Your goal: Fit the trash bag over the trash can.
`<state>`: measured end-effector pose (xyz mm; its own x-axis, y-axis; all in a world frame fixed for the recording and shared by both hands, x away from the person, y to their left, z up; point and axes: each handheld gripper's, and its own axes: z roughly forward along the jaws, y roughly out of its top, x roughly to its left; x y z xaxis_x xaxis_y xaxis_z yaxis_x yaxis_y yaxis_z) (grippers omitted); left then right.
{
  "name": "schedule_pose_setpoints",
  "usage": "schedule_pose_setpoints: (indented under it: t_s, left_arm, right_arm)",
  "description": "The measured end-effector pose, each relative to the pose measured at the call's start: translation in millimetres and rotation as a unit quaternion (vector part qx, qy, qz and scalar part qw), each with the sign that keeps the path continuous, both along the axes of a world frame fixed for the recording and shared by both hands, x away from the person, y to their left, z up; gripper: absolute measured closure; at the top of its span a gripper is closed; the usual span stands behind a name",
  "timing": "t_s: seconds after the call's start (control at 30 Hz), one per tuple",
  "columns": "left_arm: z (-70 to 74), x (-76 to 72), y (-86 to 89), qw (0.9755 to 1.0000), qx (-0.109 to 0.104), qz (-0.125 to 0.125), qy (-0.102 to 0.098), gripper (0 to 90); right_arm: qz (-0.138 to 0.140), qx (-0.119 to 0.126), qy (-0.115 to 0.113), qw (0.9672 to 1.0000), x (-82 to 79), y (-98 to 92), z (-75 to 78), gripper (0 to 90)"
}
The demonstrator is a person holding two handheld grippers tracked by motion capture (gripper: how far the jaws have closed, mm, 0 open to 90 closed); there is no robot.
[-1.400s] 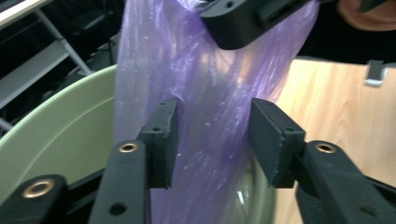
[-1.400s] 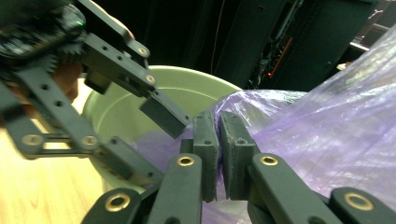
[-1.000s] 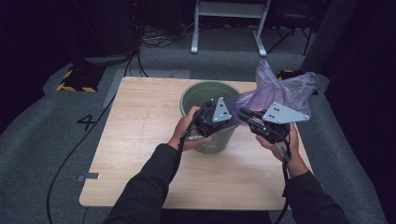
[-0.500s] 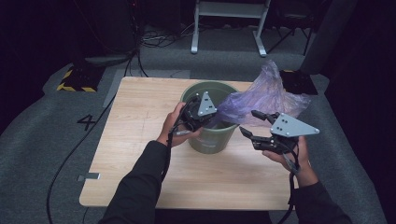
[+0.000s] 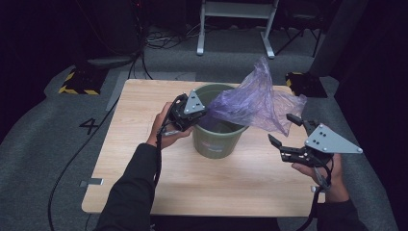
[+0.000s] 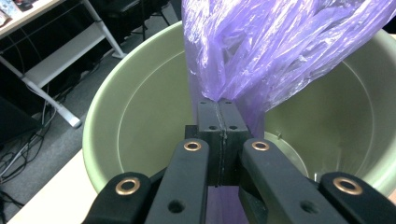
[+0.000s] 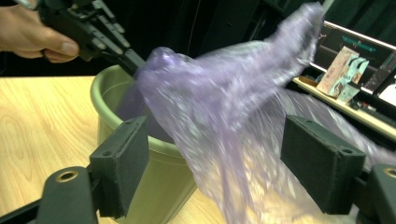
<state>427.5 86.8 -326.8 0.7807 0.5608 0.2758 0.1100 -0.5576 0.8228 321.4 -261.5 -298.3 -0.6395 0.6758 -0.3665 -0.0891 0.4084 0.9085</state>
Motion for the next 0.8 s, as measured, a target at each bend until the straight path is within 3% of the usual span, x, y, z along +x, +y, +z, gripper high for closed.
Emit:
schedule_pose_setpoints:
  t_s: [0.2,0.23,0.3,0.33,0.37,0.4,0.43,0.53,0.6,0.63,0.67,0.7,0.8]
  left_arm:
    - [-6.5,1.2,7.3,1.0000,-0.002,0.000,0.005,89.5]
    - [-7.4,1.5,9.9,1.0000,-0.006,0.000,0.006,89.0]
    - [-8.3,2.3,14.9,0.9998,-0.017,0.000,0.011,88.5]
    - [-8.3,2.3,14.9,0.9998,-0.017,0.000,0.011,87.6]
    - [-8.7,2.5,18.0,0.9997,-0.022,0.000,0.011,86.9]
    - [-8.7,2.5,18.0,0.9997,-0.022,0.000,0.011,86.7]
    - [-9.1,2.3,20.8,0.9995,-0.028,-0.002,0.012,85.7]
    - [-12.2,-0.4,22.9,0.9990,-0.036,-0.018,0.021,78.6]
    - [-13.1,-2.3,22.8,0.9991,-0.037,-0.015,0.017,69.4]
    - [-12.1,-4.8,25.8,0.9980,-0.056,-0.019,0.023,65.5]
    - [-12.1,-4.8,25.8,0.9980,-0.056,-0.019,0.023,63.4]
    - [-10.1,-8.3,27.9,0.9963,-0.080,-0.020,0.026,57.8]
    - [-7.5,-16.2,27.6,0.9945,-0.095,-0.026,0.035,45.6]
  right_arm:
    - [-0.001,0.005,0.028,0.9996,18.7,-3.7,-10.2,19.8]
    - [0.008,0.002,0.046,0.9989,28.7,-3.1,-16.1,24.9]
    - [0.023,-0.004,0.055,0.9982,34.1,-1.3,-21.1,38.9]
    - [0.023,-0.004,0.055,0.9982,34.1,-1.3,-21.1,38.9]
    - [0.036,-0.013,0.061,0.9974,37.7,2.2,-25.8,54.0]
    - [0.036,-0.013,0.061,0.9974,37.7,2.2,-25.8,54.0]
    - [0.051,-0.019,0.066,0.9963,39.3,5.4,-28.6,67.7]
    - [0.066,-0.016,0.060,0.9959,37.7,9.5,-30.1,80.9]
    - [0.071,-0.018,0.059,0.9956,36.7,11.4,-30.4,83.2]
    - [0.072,-0.032,0.054,0.9955,34.6,16.6,-30.7,85.9]
    - [0.073,-0.034,0.054,0.9953,34.0,18.2,-30.7,86.3]
    - [0.075,-0.037,0.053,0.9951,33.6,20.2,-30.7,86.2]
    - [0.075,-0.041,0.054,0.9949,32.6,26.0,-30.7,85.6]
